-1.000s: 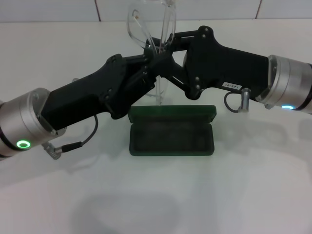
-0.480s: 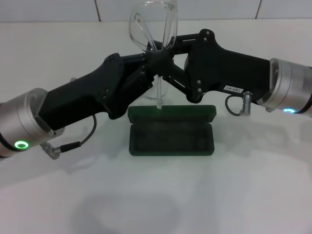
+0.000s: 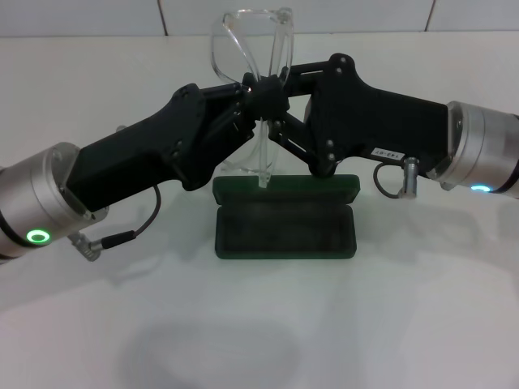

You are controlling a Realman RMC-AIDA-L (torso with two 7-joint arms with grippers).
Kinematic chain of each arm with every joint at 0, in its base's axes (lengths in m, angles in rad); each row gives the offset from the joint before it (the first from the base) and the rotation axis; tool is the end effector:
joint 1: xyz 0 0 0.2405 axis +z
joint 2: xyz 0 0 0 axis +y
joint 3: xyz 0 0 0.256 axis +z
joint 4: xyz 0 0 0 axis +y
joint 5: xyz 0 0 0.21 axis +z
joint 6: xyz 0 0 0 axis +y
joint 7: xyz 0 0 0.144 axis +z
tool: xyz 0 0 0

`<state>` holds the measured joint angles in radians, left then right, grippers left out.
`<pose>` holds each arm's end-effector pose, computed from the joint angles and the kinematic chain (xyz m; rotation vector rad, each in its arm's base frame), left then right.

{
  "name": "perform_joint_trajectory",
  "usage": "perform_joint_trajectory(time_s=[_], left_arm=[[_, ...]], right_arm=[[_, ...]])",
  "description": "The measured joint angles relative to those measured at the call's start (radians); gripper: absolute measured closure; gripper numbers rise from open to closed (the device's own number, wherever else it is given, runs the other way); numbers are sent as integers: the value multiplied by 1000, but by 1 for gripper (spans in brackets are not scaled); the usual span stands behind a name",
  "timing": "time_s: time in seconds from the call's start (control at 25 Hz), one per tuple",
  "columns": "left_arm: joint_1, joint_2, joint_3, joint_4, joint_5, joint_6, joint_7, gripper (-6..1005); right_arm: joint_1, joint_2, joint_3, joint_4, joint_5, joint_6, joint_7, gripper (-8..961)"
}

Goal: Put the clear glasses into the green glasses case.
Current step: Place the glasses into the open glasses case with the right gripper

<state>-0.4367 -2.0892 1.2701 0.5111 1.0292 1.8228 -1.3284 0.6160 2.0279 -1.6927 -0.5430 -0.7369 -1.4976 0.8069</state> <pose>-0.1871 0.2822 -0.0053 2.5402 0.5343 1.7417 0.1313 0.3278 -0.0399 -2.5773 -0.1741 1.4017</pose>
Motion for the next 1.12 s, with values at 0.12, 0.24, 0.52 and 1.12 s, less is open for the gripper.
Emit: perform_joint_trajectory(time_s=[0.12,0.24,0.52,1.12], left_arm=[[0,0,0,-1,0,-2,0,965],[-3,0,0,-6,0,-2,2,965],[-5,0,0,-9,0,-1,2,965],[-7,3,0,-8,8,9,6,964]], right_arm=[[1,0,-2,0,0,-6,0,840],[3,0,-6,0,2,-6,0,840],[5,-1,-9,0,3,-6,0,841],[1,0,6,5,2,6,-8,841]])
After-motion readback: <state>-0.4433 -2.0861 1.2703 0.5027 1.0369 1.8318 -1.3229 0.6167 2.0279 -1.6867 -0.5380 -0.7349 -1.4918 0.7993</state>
